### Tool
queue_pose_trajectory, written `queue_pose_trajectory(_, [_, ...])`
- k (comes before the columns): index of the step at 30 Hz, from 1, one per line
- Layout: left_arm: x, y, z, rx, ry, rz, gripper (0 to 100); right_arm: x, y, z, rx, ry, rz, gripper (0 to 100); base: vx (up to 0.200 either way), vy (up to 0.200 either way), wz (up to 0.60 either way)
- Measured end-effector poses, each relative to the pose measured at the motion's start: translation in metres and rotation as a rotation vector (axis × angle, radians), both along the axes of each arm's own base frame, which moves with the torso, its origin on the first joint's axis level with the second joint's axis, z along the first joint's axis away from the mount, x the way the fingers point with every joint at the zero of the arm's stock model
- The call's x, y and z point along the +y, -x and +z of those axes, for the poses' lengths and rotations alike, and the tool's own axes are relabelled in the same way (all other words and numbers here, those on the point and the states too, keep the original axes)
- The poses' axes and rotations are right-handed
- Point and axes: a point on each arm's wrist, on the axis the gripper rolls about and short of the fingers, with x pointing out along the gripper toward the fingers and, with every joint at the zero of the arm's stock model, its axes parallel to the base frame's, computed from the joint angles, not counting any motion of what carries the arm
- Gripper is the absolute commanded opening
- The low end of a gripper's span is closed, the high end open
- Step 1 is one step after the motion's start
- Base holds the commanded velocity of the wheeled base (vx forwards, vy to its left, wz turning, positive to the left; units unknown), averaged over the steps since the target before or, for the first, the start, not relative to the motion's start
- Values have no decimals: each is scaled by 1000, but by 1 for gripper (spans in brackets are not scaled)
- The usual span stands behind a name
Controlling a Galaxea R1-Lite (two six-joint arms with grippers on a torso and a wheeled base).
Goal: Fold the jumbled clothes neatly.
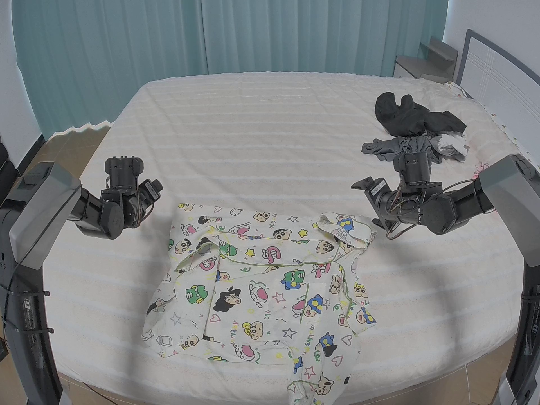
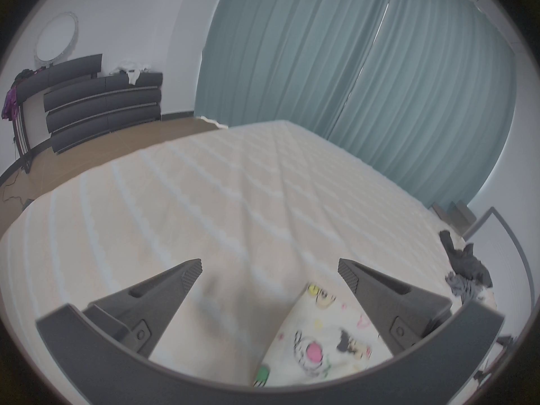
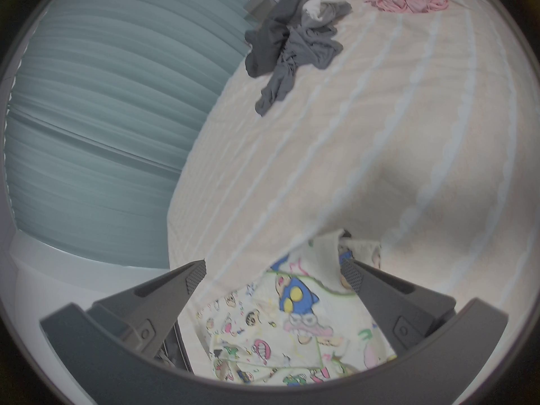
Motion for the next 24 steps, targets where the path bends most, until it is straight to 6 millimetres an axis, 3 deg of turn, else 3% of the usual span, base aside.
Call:
queue_pose_trajectory(4, [2,23,-10,79,40,-61,100,-5,-4,7,-75,-7,-15,100,0,0,0])
queue_pose_trajectory(10, [3,71,-7,164,157,-189,100,-20,6,1,-76,30,-8,100,0,0,0])
queue_pose_trajectory(17, [5,137,9,211,256,-299,100,-41,42,-35,43,149,102,100,0,0,0])
queue_pose_trajectory(24, [5,200,17,241,336,-375,100,-50,77,-60,106,213,254,100,0,0,0])
